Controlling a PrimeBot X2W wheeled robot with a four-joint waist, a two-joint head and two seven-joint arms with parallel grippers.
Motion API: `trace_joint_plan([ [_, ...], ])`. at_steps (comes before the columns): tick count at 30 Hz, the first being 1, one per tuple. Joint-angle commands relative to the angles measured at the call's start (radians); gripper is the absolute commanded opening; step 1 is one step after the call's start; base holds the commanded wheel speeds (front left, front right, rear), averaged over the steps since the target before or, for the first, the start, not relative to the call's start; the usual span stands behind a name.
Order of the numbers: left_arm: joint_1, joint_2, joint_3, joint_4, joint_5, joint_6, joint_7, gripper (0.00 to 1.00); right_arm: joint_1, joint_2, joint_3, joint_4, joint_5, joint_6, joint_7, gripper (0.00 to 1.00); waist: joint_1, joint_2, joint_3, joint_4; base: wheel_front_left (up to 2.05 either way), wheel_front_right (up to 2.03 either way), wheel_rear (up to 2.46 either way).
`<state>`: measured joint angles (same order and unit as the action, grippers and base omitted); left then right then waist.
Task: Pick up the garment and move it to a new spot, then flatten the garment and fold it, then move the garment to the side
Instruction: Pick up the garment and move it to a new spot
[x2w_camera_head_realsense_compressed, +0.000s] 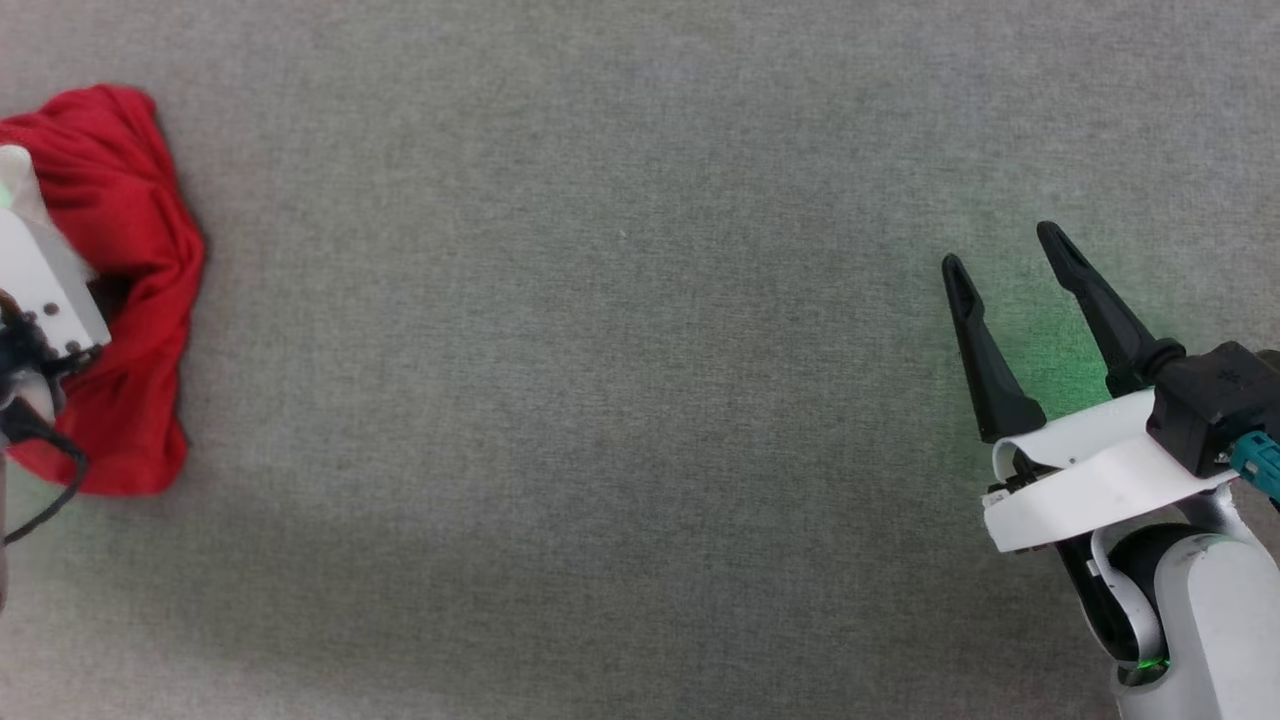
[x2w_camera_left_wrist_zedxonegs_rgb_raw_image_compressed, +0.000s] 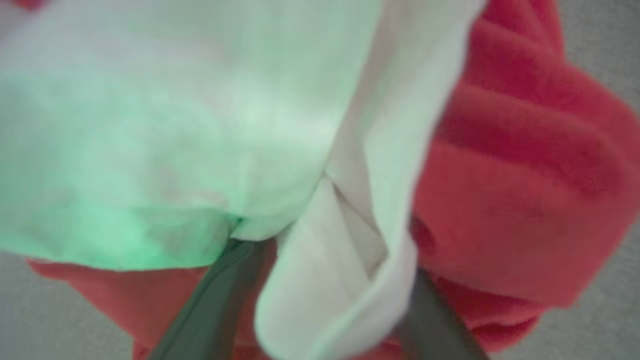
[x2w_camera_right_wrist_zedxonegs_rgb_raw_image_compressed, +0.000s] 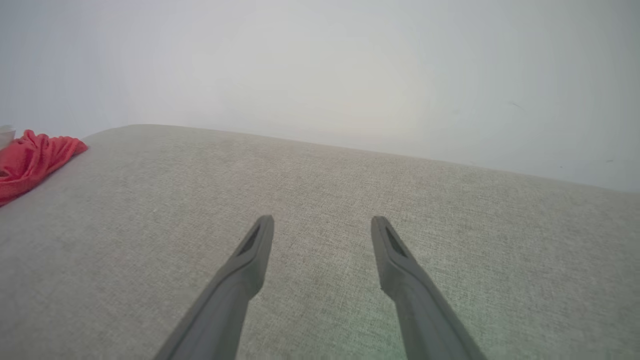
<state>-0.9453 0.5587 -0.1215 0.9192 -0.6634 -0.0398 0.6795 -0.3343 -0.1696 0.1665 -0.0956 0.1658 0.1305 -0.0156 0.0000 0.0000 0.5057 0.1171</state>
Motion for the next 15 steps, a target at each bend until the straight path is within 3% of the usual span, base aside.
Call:
trace_joint_plan([
  [1,0.033,-0.062,-0.029,0.059,0.007,-0.008,0.005,1.00,0.008,-0.001,-0.001,-0.005,0.001,0.000,0.005,1.00,0.0000,0.0000,0.000,-0.003,0.00,0.00,0.00],
  [4,0.014,-0.077,-0.031,0.106,0.007,-0.014,-0.022,1.00,0.020,0.000,-0.001,0.000,0.001,0.000,0.011,1.00,0.0000,0.0000,-0.020,0.006,0.00,0.00,0.00],
  [5,0.007,-0.076,-0.028,0.119,0.004,-0.015,-0.034,0.95,0.021,0.001,0.001,0.002,0.002,0.000,0.013,1.00,0.0000,0.0000,-0.030,0.009,0.00,0.00,0.00],
  [6,0.001,-0.071,-0.026,0.130,0.003,-0.017,-0.045,0.40,0.021,0.003,0.001,0.004,0.003,0.000,0.011,1.00,0.0000,0.0000,-0.039,0.012,0.00,0.00,0.00],
  [7,-0.007,-0.062,-0.024,0.140,0.003,-0.019,-0.058,0.00,0.022,0.005,0.002,0.006,0.003,0.000,0.011,1.00,0.0000,0.0000,-0.050,0.015,0.00,0.00,0.00],
  [15,-0.071,-0.001,-0.030,0.157,0.023,-0.044,-0.130,0.00,0.058,0.019,-0.009,0.041,0.014,0.000,-0.006,1.00,0.0000,0.0000,-0.157,0.046,0.00,0.00,0.00],
])
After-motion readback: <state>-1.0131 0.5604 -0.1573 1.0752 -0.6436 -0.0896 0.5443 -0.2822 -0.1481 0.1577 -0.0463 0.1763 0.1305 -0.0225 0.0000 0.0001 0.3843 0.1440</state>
